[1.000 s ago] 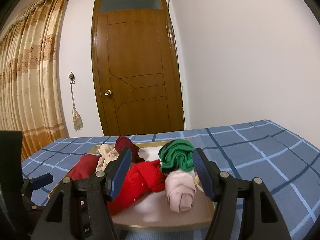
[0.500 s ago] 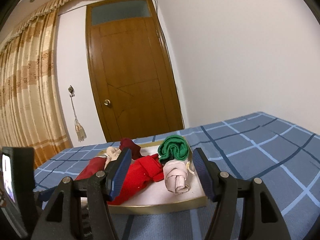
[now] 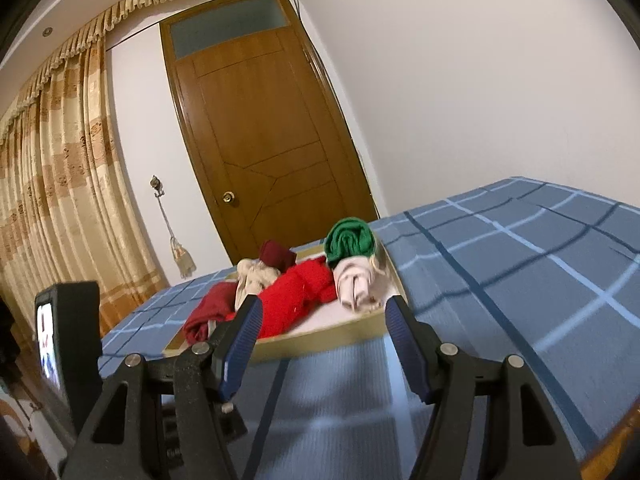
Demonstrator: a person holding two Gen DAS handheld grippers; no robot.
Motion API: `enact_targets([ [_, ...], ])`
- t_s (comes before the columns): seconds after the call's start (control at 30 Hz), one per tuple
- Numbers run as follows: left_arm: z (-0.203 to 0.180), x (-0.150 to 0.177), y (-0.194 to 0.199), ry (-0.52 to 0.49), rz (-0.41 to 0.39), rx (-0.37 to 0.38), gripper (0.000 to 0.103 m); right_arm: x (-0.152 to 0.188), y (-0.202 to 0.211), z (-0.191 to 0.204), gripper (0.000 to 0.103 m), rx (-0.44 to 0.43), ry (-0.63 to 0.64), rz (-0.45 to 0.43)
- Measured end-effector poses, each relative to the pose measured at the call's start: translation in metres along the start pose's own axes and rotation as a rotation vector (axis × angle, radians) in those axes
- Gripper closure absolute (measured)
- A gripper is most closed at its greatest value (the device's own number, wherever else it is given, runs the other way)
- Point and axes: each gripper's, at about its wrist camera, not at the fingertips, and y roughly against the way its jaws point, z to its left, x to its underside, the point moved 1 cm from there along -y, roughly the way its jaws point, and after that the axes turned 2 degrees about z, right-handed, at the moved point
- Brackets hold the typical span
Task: Take underwear out of drawer
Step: 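Lift both tools away from the tray and move back toward the drawer, then lower both tools into the open drawer toward the white garments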
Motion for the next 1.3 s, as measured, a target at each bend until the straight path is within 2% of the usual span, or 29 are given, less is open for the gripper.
enact_targets([
  [0.27, -0.006, 0.025, 0.029, -0.017, 0.011, 0.049, 0.001, 0.016, 0.040, 0.000, 0.037, -0.026, 0.005, 0.045],
  [0.37, -0.010, 0.037, 0.039, -0.044, 0.028, 0.066, 0.001, 0.026, 0.052, 0.001, 0.037, -0.044, 0.002, 0.098],
  [0.53, -0.013, 0.065, 0.050, -0.096, 0.101, 0.106, 0.001, 0.041, 0.069, -0.004, 0.037, -0.051, 0.003, 0.187],
  [0.67, -0.010, 0.088, 0.056, -0.135, 0.160, 0.120, 0.001, 0.051, 0.087, -0.015, 0.037, -0.024, 0.012, 0.232],
  [0.73, -0.011, 0.101, 0.064, -0.187, 0.146, 0.090, 0.001, 0.057, 0.097, -0.026, 0.037, -0.004, 0.013, 0.258],
  [0.9, -0.012, 0.123, 0.072, -0.221, 0.210, 0.148, 0.001, 0.080, 0.114, -0.050, 0.037, 0.045, 0.004, 0.352],
  [1.03, -0.010, 0.137, 0.067, -0.220, 0.282, 0.197, 0.001, 0.104, 0.116, -0.050, 0.037, 0.025, 0.062, 0.474],
  [1.1, -0.009, 0.144, 0.062, -0.221, 0.315, 0.196, 0.001, 0.115, 0.111, -0.049, 0.037, 0.013, 0.079, 0.551],
  [1.2, -0.010, 0.155, 0.056, -0.244, 0.368, 0.200, 0.001, 0.136, 0.094, -0.048, 0.037, 0.026, 0.116, 0.699],
  [1.3, -0.012, 0.160, 0.050, -0.260, 0.388, 0.222, 0.001, 0.156, 0.079, -0.053, 0.037, 0.002, 0.104, 0.818],
])
